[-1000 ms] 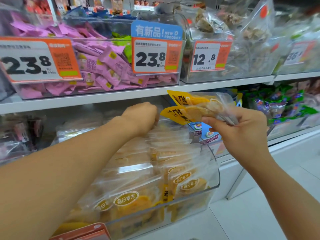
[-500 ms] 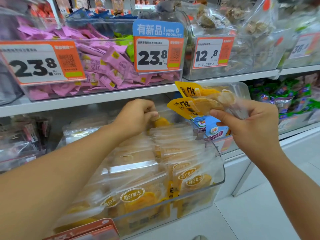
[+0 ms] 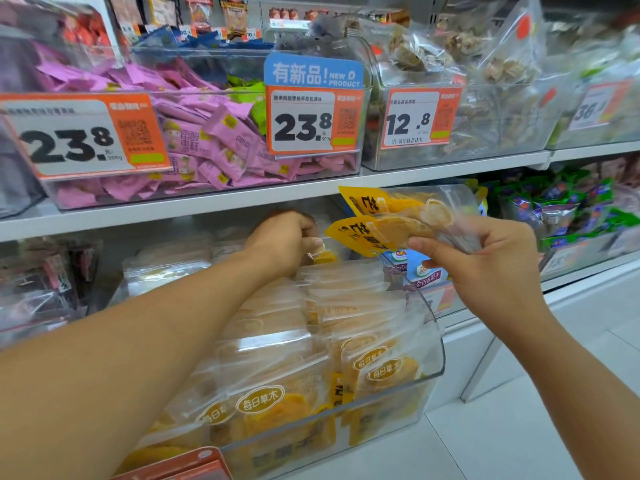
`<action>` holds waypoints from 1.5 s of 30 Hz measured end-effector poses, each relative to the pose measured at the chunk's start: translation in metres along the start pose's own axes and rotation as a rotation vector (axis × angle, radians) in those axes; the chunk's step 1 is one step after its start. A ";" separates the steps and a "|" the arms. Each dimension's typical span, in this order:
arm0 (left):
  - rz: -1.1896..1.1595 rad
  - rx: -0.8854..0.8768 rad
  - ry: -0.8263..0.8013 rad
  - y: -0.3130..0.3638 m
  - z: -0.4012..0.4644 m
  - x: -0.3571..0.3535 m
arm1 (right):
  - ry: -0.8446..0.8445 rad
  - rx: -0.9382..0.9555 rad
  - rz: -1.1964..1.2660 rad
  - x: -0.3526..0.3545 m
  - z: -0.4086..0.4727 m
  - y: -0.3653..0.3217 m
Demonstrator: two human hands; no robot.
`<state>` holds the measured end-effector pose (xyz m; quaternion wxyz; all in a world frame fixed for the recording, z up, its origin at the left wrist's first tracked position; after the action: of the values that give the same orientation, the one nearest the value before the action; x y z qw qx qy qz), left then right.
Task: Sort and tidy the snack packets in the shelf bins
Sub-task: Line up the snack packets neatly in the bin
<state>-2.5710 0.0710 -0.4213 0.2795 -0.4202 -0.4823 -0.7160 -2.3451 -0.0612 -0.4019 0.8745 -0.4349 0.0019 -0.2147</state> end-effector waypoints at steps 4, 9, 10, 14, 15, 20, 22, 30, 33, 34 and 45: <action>0.092 -0.157 -0.058 0.005 -0.023 0.012 | -0.025 0.039 -0.065 -0.005 0.001 -0.004; 0.269 -0.141 -0.210 -0.005 -0.065 0.046 | -0.045 0.061 -0.046 -0.013 0.003 -0.012; 0.324 -0.135 -0.211 -0.011 -0.074 0.056 | -0.059 0.066 -0.035 -0.017 0.002 -0.016; 0.444 -0.056 -0.144 -0.041 -0.096 0.080 | -0.137 0.174 -0.134 -0.043 -0.002 -0.035; 0.408 -0.032 -0.135 -0.048 -0.100 0.078 | -0.156 0.203 -0.150 -0.051 -0.003 -0.038; 0.167 -0.021 0.048 -0.066 -0.112 0.061 | -0.195 0.217 -0.198 -0.074 0.000 -0.043; 0.157 -0.026 0.065 -0.070 -0.114 0.060 | -0.202 0.210 -0.185 -0.077 0.003 -0.041; 0.115 -0.010 0.013 -0.066 -0.105 0.062 | -0.207 0.209 -0.269 -0.071 0.008 -0.049; 0.146 -0.109 0.068 -0.038 -0.100 0.072 | -0.196 0.215 -0.343 -0.057 0.006 -0.049; 0.113 -0.154 0.013 -0.025 -0.100 0.073 | -0.199 0.217 -0.362 -0.054 0.005 -0.049; 0.243 -0.276 -0.222 0.023 -0.059 0.065 | -0.189 0.199 -0.341 -0.023 0.006 -0.024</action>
<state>-2.6041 0.0078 -0.3648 0.2489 -0.5858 -0.3534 -0.6855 -2.3738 -0.0602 -0.3840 0.8604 -0.3586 -0.1750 -0.3169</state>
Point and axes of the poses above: each hand's wrist, its own z-axis towards the middle knuckle, its own x-axis out of the back of the hand, y = z × x, the point moved 4 cm from there along z, towards the middle knuckle, and after that the axes turned 2 degrees about -x, right-handed, at the moved point
